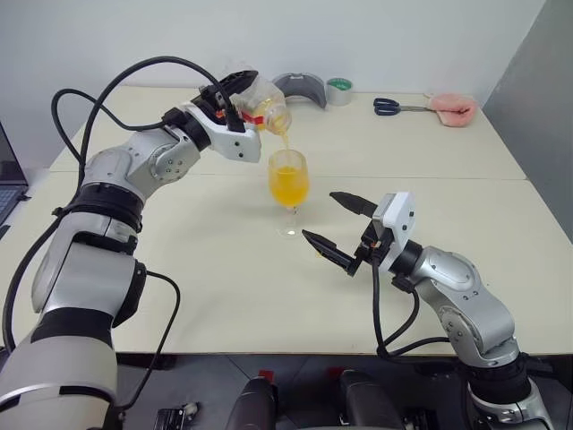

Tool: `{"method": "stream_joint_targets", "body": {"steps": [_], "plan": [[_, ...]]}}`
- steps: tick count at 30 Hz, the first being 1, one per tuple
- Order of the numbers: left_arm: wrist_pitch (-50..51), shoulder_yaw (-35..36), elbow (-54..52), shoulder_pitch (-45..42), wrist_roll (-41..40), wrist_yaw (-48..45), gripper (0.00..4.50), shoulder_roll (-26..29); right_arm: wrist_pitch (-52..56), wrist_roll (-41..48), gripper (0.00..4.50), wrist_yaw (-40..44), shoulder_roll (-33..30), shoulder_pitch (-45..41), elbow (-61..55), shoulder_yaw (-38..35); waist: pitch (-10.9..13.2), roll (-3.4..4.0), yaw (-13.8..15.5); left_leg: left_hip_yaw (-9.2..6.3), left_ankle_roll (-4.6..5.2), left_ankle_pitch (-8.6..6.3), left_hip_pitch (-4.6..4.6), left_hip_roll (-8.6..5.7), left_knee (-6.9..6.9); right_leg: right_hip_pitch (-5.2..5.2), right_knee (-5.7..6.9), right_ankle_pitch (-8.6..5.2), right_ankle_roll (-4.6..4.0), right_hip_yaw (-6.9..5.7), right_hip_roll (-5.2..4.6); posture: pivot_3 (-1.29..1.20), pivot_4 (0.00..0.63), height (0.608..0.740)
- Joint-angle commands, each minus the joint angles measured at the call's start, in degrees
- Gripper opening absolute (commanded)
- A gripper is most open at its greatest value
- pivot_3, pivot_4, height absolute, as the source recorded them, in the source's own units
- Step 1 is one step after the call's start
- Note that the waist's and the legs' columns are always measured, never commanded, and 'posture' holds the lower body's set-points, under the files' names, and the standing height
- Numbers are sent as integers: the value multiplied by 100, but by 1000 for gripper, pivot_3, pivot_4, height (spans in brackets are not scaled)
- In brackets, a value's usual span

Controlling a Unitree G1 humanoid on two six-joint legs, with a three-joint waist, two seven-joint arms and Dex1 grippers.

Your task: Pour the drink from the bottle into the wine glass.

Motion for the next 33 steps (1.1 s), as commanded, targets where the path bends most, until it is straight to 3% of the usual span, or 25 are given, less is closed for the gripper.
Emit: {"method": "stream_joint_targets", "body": {"steps": [1,8,17,23,33], "plan": [[144,351,-246,122,-613,-389,1782,-80,-55,30,4500,16,-23,-10,-279,12,0,0,0,0,0,0,0,0,1,0,0,0,0,0,0,0,150,740],[1259,1297,-989,980,-2498,-1777,1782,-602,-116,50,4500,16,18,-13,-324,50,0,0,-11,0,-1,1,0,1,3,-3,8,0,-1,3,0,0,150,740],[4770,2986,-3343,2650,-5038,-2910,1781,-961,223,230,4500,295,-239,-76,-540,191,-3,0,-146,1,-1,1,4,6,7,-21,42,-1,-3,21,-1,0,150,740],[6116,3713,-4326,3712,-5837,-2884,1781,-952,375,379,4500,654,-476,-345,-514,276,-4,-2,-142,-1,0,0,3,6,15,-22,48,-1,-3,19,1,0,150,740],[6387,4110,-4376,4214,-6061,-2830,1781,-996,379,253,4500,937,-559,-725,-208,540,-11,-13,-78,2,-1,0,4,4,13,-19,39,-1,-3,16,-3,0,150,740]]}}
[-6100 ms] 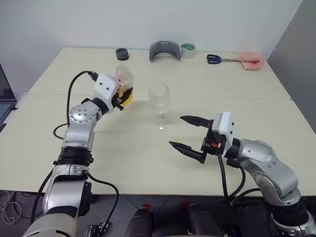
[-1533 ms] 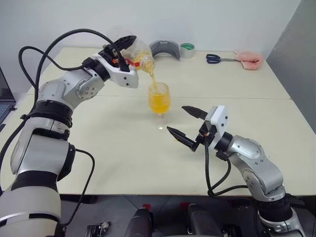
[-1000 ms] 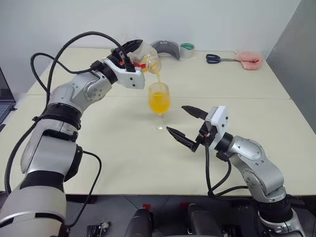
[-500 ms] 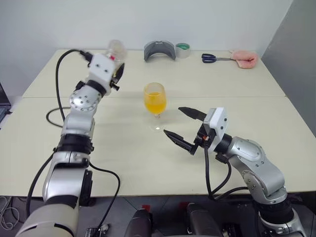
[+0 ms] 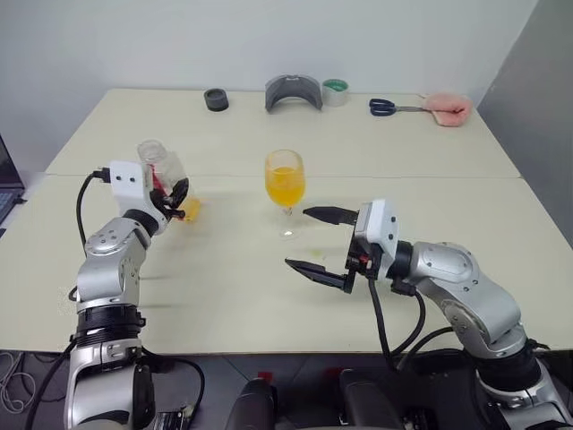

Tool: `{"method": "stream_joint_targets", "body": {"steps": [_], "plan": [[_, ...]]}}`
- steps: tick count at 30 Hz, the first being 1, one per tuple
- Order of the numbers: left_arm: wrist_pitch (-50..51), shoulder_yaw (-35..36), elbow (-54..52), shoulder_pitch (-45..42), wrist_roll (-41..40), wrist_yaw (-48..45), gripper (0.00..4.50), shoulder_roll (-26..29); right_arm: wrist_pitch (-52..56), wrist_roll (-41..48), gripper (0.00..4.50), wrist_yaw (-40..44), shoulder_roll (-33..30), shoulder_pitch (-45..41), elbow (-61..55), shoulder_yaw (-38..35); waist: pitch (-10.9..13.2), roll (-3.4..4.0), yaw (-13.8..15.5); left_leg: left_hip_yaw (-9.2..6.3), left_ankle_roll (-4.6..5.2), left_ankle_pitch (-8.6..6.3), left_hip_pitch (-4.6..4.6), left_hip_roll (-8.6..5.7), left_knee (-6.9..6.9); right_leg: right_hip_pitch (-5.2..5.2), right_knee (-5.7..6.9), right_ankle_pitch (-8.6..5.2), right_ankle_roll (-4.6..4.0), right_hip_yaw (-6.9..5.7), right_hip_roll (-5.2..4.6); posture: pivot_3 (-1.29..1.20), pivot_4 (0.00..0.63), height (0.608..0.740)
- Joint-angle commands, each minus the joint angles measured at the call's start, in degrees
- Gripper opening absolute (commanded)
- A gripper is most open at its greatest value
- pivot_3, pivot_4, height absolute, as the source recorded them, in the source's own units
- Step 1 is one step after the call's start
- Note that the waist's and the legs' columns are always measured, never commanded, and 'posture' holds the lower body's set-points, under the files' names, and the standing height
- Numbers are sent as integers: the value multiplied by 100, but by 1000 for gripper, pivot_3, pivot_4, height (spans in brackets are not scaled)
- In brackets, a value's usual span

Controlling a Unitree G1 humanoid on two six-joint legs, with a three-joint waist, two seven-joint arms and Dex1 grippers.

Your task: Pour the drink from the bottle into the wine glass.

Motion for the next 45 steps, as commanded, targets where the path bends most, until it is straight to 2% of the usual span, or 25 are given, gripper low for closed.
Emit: {"method": "stream_joint_targets", "body": {"steps": [1,7,15,16,23,28,32,39,45], "plan": [[-133,119,-89,19,-96,-49,1781,8,-44,-69,4500,28,10,-183,10,20,0,0,10,1,0,0,0,0,-1,-1,0,0,0,1,0,0,150,740],[-409,103,367,5,-42,-196,1781,20,-25,-245,4500,-73,76,-301,116,55,-1,-1,23,3,0,0,1,1,-3,-1,-2,0,0,0,1,0,150,740],[-734,43,448,98,-3,-368,4347,42,118,-215,4500,-101,20,-131,-67,7,-1,-1,24,1,0,0,0,1,-3,-1,-3,0,0,1,0,0,150,740],[-747,9,423,123,11,-397,4493,42,133,-212,4500,-108,16,-114,-81,1,-1,-1,24,1,0,0,0,1,-3,-1,-3,0,0,3,0,0,150,740],[-760,-77,-72,503,87,-338,4493,5,133,29,4500,-38,-125,318,-254,-231,-1,-1,35,-1,1,-1,-1,2,-6,-1,-6,0,0,3,-1,0,150,740],[-680,11,-531,869,122,-94,4493,-10,-274,-128,4500,-34,-130,753,-93,-325,-1,-2,36,0,1,-1,0,4,-7,0,-9,0,0,4,-1,0,150,740],[-642,77,-1164,1322,249,399,4493,-146,-849,-413,4500,-414,235,1192,486,-415,-3,-4,37,2,1,-1,4,4,-10,2,-10,0,0,6,-1,0,150,740],[-45,106,-2861,2533,-34,676,4493,-558,-1476,-695,4500,-1365,1091,1771,948,-668,-3,-5,49,0,1,-1,4,19,-13,0,-10,0,0,12,-6,0,150,740],[5,106,-3388,3016,-96,833,4493,-948,-2323,-1280,4500,-1961,1323,1973,1480,-931,-4,-4,96,9,1,-1,11,5,-13,16,-22,0,0,6,-1,0,150,740]]}}
